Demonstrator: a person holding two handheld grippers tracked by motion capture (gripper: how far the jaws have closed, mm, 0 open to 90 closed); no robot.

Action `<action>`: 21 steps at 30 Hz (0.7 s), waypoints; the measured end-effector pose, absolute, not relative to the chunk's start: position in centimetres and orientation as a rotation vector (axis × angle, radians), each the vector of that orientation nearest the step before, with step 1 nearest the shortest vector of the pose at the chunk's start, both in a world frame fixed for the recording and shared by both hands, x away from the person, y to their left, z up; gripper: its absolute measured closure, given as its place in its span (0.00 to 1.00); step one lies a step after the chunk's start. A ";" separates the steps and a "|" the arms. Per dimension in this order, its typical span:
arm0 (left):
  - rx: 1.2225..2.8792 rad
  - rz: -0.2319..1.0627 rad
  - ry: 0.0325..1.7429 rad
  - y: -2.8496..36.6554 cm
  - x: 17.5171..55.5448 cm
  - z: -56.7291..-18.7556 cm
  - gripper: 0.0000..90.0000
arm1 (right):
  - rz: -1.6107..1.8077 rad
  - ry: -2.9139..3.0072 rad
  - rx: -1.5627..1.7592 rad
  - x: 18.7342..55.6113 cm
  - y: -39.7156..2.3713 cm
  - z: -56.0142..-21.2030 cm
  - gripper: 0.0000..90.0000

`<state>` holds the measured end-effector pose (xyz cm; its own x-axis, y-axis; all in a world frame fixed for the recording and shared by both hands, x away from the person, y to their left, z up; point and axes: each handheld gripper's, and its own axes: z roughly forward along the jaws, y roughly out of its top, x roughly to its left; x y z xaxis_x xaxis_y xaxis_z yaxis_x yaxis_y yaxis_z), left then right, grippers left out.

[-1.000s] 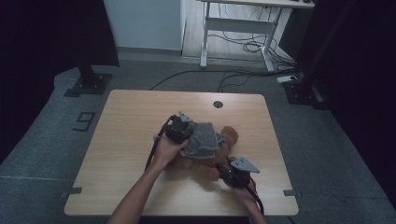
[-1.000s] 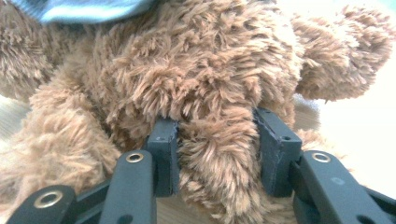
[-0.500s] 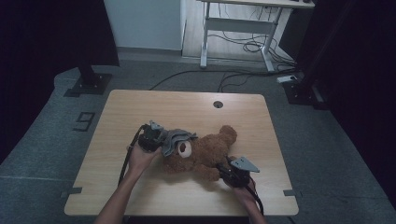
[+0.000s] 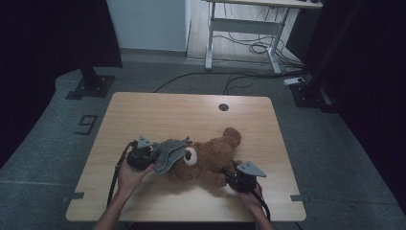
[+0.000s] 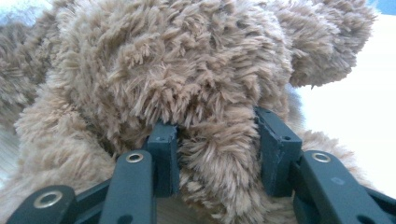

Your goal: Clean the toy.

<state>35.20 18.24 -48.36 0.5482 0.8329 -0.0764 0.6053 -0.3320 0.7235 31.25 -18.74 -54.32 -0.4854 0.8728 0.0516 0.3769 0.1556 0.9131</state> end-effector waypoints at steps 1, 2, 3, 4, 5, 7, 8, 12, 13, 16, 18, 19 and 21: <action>2.066 0.383 1.141 17.9 34.9 -48.6 0.93 | 1.305 1.938 1.186 31.3 -18.7 -54.3 0.61; 2.074 0.369 1.127 17.5 34.7 -48.8 0.93 | 1.304 1.937 1.188 31.3 -18.7 -54.3 0.61; 2.088 0.353 1.114 16.9 34.6 -49.2 0.93 | 1.304 1.934 1.190 31.3 -18.7 -54.4 0.61; 2.113 0.363 1.108 16.1 34.6 -49.6 0.93 | 1.301 1.932 1.191 31.3 -18.7 -54.4 0.61; 2.125 0.376 1.105 15.8 34.6 -49.8 0.93 | 1.300 1.931 1.192 31.3 -18.6 -54.4 0.61; 2.115 0.379 1.118 15.4 35.0 -50.2 0.93 | 1.301 1.928 1.196 31.3 -18.6 -54.4 0.61; 2.109 0.376 1.126 15.2 35.6 -50.4 0.93 | 1.302 1.929 1.199 31.4 -18.7 -54.4 0.62; 2.093 0.377 1.152 15.1 37.2 -50.8 0.93 | 1.317 1.922 1.209 31.8 -18.6 -54.4 0.62; 2.087 0.385 1.159 15.0 37.7 -50.8 0.93 | 1.317 1.920 1.209 32.0 -18.5 -54.4 0.62; 2.071 0.402 1.173 14.7 38.8 -50.9 0.93 | 1.312 1.921 1.206 32.5 -18.4 -54.4 0.62; 2.059 0.406 1.180 14.5 39.4 -51.0 0.93 | 1.311 1.916 1.208 32.7 -18.5 -54.4 0.62; 2.054 0.406 1.183 14.5 39.6 -51.0 0.93 | 1.309 1.913 1.210 32.8 -18.5 -54.4 0.62; 2.047 0.410 1.184 14.5 39.8 -51.1 0.93 | 1.308 1.911 1.209 32.8 -18.6 -54.4 0.62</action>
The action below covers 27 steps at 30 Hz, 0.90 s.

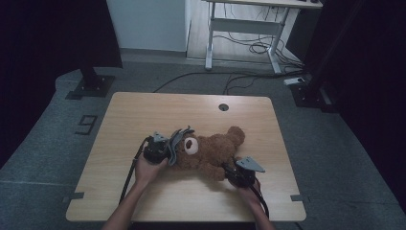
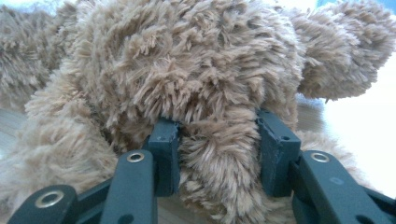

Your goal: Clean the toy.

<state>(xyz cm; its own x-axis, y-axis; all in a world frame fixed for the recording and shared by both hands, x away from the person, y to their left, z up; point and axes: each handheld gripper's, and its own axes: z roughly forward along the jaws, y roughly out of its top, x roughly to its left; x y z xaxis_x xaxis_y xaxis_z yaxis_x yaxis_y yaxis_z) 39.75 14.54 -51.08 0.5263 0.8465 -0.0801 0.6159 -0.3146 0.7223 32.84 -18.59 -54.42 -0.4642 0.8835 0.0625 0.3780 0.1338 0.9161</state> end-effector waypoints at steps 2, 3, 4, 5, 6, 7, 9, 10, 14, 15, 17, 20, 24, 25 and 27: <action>2.037 0.408 1.189 14.9 39.6 -51.1 0.93 | 1.305 1.909 1.202 32.7 -18.6 -54.4 0.61; 2.033 0.416 1.189 15.2 39.5 -51.0 0.93 | 1.302 1.905 1.192 32.6 -18.6 -54.3 0.59; 2.022 0.414 1.193 15.6 39.3 -50.9 0.93 | 1.304 1.900 1.180 32.5 -18.6 -54.3 0.57; 2.003 0.409 1.198 16.3 39.1 -50.7 0.93 | 1.310 1.895 1.169 32.3 -18.6 -54.2 0.55; 1.993 0.418 1.201 16.7 38.9 -50.6 0.93 | 1.321 1.889 1.160 32.2 -18.8 -54.0 0.53; 1.980 0.440 1.203 17.2 38.5 -50.4 0.93 | 1.329 1.886 1.157 32.1 -18.9 -53.9 0.52; 1.959 0.460 1.208 18.6 37.7 -50.0 0.94 | 1.352 1.872 1.152 31.8 -19.2 -53.7 0.51; 1.959 0.471 1.207 19.0 37.4 -49.9 0.94 | 1.364 1.863 1.152 31.7 -19.4 -53.5 0.51; 1.954 0.506 1.203 21.1 35.5 -49.4 0.94 | 1.379 1.852 1.143 31.3 -19.9 -53.2 0.50; 1.952 0.509 1.202 21.6 35.0 -49.3 0.94 | 1.380 1.849 1.143 31.3 -19.9 -53.2 0.49; 1.959 0.513 1.202 22.5 34.1 -49.2 0.93 | 1.396 1.830 1.153 31.2 -20.1 -53.1 0.49; 1.958 0.496 1.219 23.8 33.2 -49.3 0.93 | 1.401 1.796 1.171 31.1 -20.6 -52.9 0.49; 1.950 0.487 1.242 25.6 32.0 -49.6 0.93 | 1.405 1.789 1.178 30.9 -21.1 -52.8 0.49; 1.958 0.483 1.252 26.1 31.7 -49.8 0.92 | 1.406 1.791 1.177 30.8 -21.1 -52.8 0.49; 1.967 0.479 1.267 26.7 31.3 -50.2 0.91 | 1.407 1.797 1.175 30.8 -21.2 -52.9 0.49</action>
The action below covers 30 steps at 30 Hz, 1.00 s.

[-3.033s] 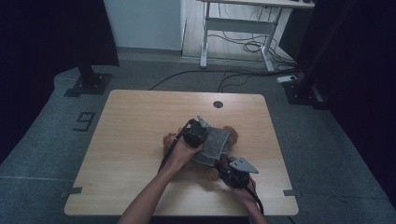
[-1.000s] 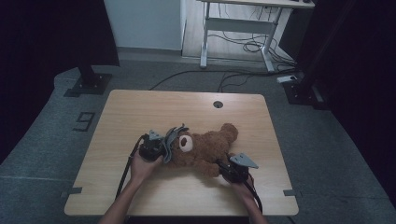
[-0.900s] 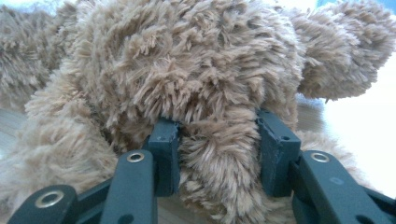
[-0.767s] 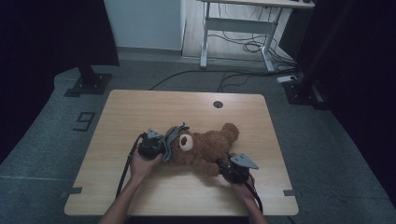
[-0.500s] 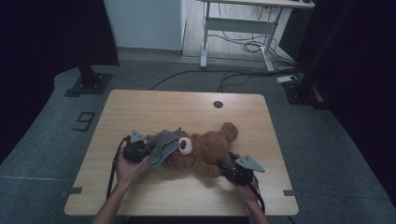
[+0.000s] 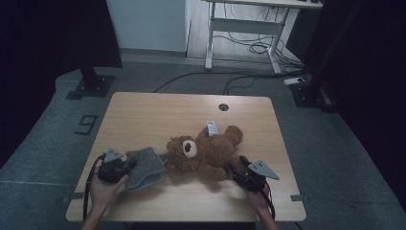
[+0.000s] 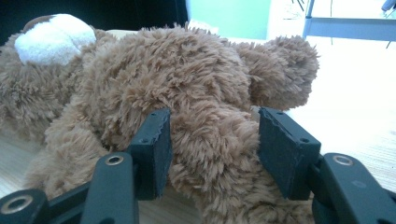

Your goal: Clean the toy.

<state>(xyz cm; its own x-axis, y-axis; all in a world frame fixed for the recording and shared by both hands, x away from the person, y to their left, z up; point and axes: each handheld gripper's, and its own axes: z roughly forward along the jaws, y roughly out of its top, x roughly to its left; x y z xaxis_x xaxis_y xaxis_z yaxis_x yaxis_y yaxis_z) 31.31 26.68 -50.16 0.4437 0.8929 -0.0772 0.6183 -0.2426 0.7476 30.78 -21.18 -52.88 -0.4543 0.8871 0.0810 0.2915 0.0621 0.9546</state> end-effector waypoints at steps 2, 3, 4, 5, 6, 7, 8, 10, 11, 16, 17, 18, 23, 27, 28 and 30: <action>1.982 0.488 1.287 27.2 31.1 -50.7 0.89 | 1.408 1.802 1.172 30.8 -21.2 -52.9 0.49; 1.986 0.488 1.294 27.2 31.1 -51.0 0.88 | 1.409 1.803 1.173 30.7 -21.2 -52.9 0.49; 1.994 0.488 1.302 27.3 31.1 -51.3 0.88 | 1.409 1.803 1.174 30.7 -21.3 -52.9 0.49; 2.001 0.488 1.308 27.4 31.2 -51.6 0.87 | 1.409 1.804 1.174 30.7 -21.3 -52.9 0.49; 2.009 0.490 1.314 27.4 31.2 -51.9 0.86 | 1.409 1.803 1.175 30.7 -21.3 -52.9 0.49; 2.017 0.492 1.321 27.4 31.3 -52.1 0.86 | 1.410 1.802 1.176 30.7 -21.3 -52.9 0.49; 2.026 0.491 1.329 27.4 31.4 -52.4 0.85 | 1.412 1.801 1.178 30.6 -21.3 -52.9 0.49; 2.025 0.486 1.345 27.5 31.5 -52.8 0.82 | 1.413 1.801 1.179 30.6 -21.3 -52.9 0.49; 2.024 0.485 1.346 27.5 31.5 -52.9 0.81 | 1.413 1.801 1.178 30.6 -21.4 -53.0 0.49; 2.013 0.491 1.360 27.6 31.6 -52.8 0.60 | 1.415 1.803 1.180 30.6 -21.4 -53.0 0.48; 2.009 0.500 1.358 27.6 31.6 -52.8 0.51 | 1.419 1.802 1.183 30.6 -21.4 -52.9 0.48; 2.003 0.504 1.359 27.7 31.6 -52.7 0.45 | 1.420 1.802 1.183 30.6 -21.5 -52.9 0.48; 1.952 0.559 1.355 27.8 31.5 -51.6 0.21 | 1.434 1.805 1.184 30.4 -21.8 -52.9 0.47; 1.901 0.605 1.320 27.3 31.4 -50.1 0.16 | 1.442 1.800 1.187 30.3 -22.2 -52.7 0.47; 1.888 0.618 1.305 27.1 31.3 -49.6 0.16 | 1.443 1.798 1.189 30.2 -22.3 -52.7 0.46; 1.863 0.647 1.271 26.8 31.0 -48.5 0.15 | 1.446 1.794 1.189 30.2 -22.4 -52.6 0.46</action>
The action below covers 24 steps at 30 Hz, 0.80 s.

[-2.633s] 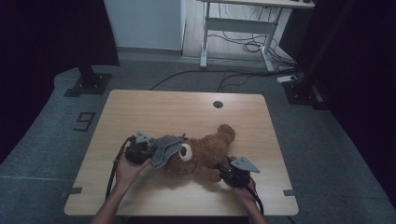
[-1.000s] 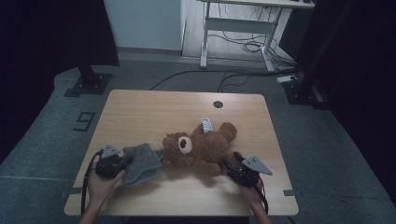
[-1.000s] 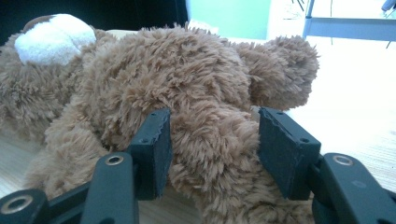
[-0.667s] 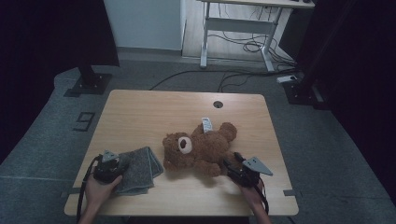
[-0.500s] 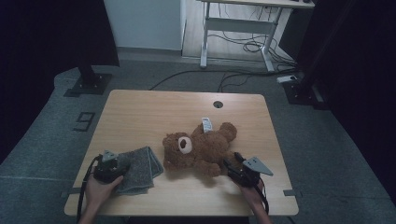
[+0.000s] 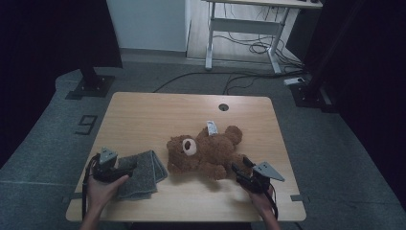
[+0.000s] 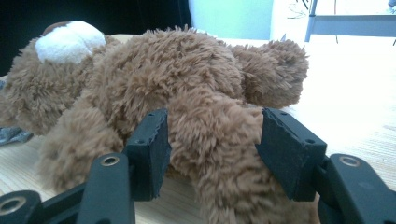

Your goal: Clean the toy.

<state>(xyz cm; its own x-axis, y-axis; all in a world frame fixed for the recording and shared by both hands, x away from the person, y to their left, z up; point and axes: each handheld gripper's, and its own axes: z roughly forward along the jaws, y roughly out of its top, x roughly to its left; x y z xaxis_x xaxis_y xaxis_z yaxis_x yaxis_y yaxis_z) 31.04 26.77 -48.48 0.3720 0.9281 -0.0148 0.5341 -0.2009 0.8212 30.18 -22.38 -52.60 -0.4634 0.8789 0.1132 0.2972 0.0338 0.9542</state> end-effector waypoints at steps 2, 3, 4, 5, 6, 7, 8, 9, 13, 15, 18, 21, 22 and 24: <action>1.832 0.660 1.256 26.7 30.8 -47.6 0.15 | 1.451 1.790 1.190 30.1 -22.4 -52.5 0.46; 1.819 0.647 1.248 26.7 30.8 -47.2 0.15 | 1.450 1.792 1.187 30.0 -22.5 -52.5 0.46; 1.814 0.635 1.233 26.6 30.7 -46.8 0.16 | 1.449 1.793 1.185 30.0 -22.5 -52.5 0.46; 1.809 0.631 1.220 26.3 30.5 -46.5 0.16 | 1.451 1.793 1.186 30.0 -22.5 -52.5 0.46; 1.809 0.624 1.206 25.9 30.3 -46.3 0.16 | 1.451 1.795 1.187 29.9 -22.6 -52.5 0.46; 1.815 0.615 1.190 25.5 30.0 -46.2 0.16 | 1.450 1.795 1.186 29.9 -22.6 -52.4 0.46; 1.823 0.612 1.184 24.8 29.8 -46.2 0.16 | 1.452 1.795 1.187 29.9 -22.6 -52.4 0.46; 1.831 0.610 1.184 24.4 29.6 -46.3 0.17 | 1.453 1.800 1.184 29.8 -22.6 -52.4 0.46; 1.847 0.572 1.175 22.7 29.2 -47.0 0.18 | 1.454 1.816 1.173 29.7 -22.5 -52.3 0.45; 1.843 0.556 1.169 22.0 29.0 -47.3 0.18 | 1.455 1.823 1.166 29.5 -22.5 -52.3 0.45; 1.841 0.518 1.133 21.2 28.7 -47.5 0.19 | 1.455 1.828 1.167 29.4 -22.7 -52.4 0.45; 1.834 0.497 1.100 20.8 28.4 -47.5 0.20 | 1.450 1.814 1.171 29.1 -23.0 -52.5 0.45; 1.838 0.498 1.090 20.7 28.3 -47.5 0.20 | 1.450 1.810 1.174 29.0 -23.1 -52.5 0.45; 1.834 0.497 1.077 20.6 27.9 -47.6 0.20 | 1.458 1.809 1.176 28.8 -23.5 -52.6 0.45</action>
<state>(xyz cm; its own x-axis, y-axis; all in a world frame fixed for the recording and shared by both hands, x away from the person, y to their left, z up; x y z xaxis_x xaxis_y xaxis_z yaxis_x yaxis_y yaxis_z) 27.91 20.64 -47.55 0.5352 0.8385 -0.1020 0.4660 -0.1923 0.8637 28.76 -23.47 -52.59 -0.4798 0.8698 0.1148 0.2965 0.0377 0.9543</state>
